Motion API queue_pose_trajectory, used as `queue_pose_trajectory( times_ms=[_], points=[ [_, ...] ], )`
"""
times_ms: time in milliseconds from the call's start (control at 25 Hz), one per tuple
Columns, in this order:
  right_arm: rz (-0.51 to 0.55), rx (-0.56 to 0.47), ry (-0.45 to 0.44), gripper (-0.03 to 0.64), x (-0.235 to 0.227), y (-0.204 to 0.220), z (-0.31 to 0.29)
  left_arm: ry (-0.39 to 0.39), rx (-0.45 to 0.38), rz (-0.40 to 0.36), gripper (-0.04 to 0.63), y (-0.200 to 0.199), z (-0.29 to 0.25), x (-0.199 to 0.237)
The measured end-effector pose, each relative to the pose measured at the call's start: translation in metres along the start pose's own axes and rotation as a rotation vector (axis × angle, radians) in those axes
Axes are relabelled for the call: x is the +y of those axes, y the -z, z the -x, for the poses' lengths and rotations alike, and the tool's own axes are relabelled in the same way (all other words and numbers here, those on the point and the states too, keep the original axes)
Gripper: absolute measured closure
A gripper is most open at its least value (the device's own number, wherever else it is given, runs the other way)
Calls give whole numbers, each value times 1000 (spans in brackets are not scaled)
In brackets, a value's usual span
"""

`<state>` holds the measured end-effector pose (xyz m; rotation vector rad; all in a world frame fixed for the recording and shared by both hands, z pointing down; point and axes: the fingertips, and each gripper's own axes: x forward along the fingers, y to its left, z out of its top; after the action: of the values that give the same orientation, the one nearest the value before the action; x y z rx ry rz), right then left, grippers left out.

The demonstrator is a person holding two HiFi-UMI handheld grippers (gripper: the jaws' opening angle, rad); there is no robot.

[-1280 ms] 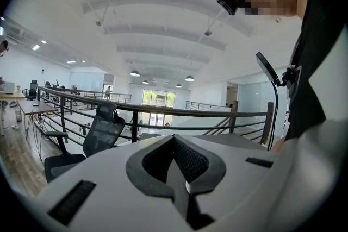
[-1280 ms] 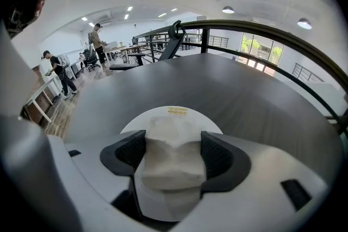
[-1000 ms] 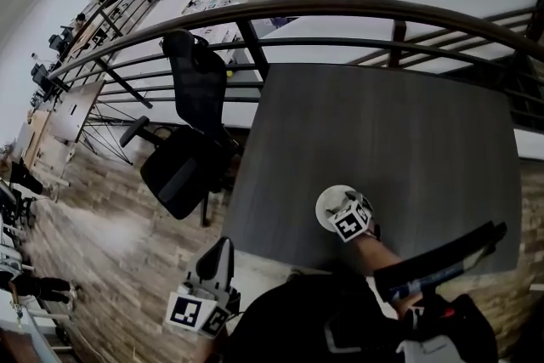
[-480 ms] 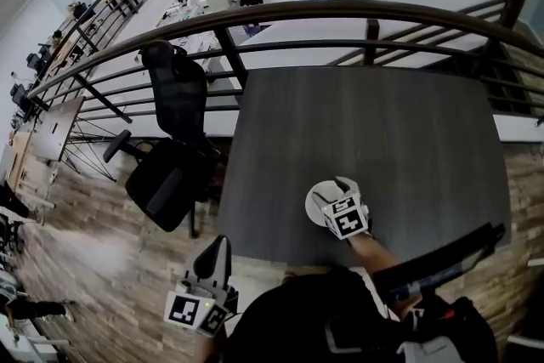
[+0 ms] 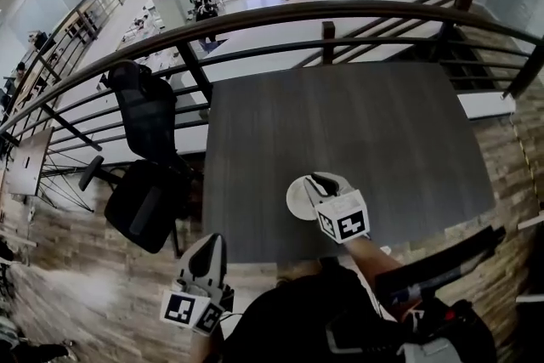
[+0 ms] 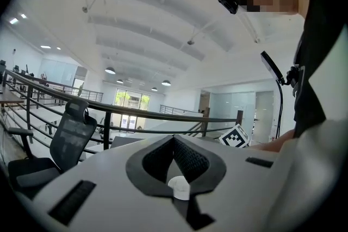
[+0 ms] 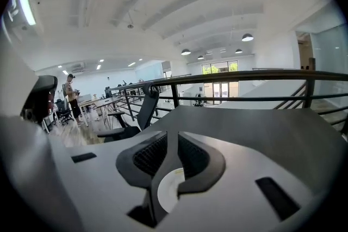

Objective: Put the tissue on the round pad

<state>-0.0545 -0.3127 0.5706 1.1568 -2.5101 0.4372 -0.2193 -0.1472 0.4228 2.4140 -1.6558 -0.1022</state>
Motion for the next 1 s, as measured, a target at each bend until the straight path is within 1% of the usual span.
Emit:
queue_pose_trajectory(
  times_ms=[240, 320, 360, 480, 640, 920, 1000],
  points=[
    [-9, -61, 58, 572, 12, -14, 34, 108, -1, 15, 592, 9, -4, 1],
    [-16, -78, 80, 581, 19, -16, 46, 138, 20, -2, 592, 18, -2, 4],
    [-22, -85, 89, 581, 22, -16, 51, 150, 33, -12, 592, 22, 0, 5],
    [-32, -100, 132, 592, 29, -11, 70, 194, 40, -10, 592, 28, 4, 4],
    [-47, -114, 196, 595, 37, -2, 93, 248, 71, -17, 592, 39, 11, 3],
    [-62, -146, 227, 595, 52, 1, 124, 298, 77, -33, 592, 41, 18, -3],
    [-60, -161, 229, 614, 51, -1, 132, 306, 72, -45, 592, 39, 18, -9]
  ],
)
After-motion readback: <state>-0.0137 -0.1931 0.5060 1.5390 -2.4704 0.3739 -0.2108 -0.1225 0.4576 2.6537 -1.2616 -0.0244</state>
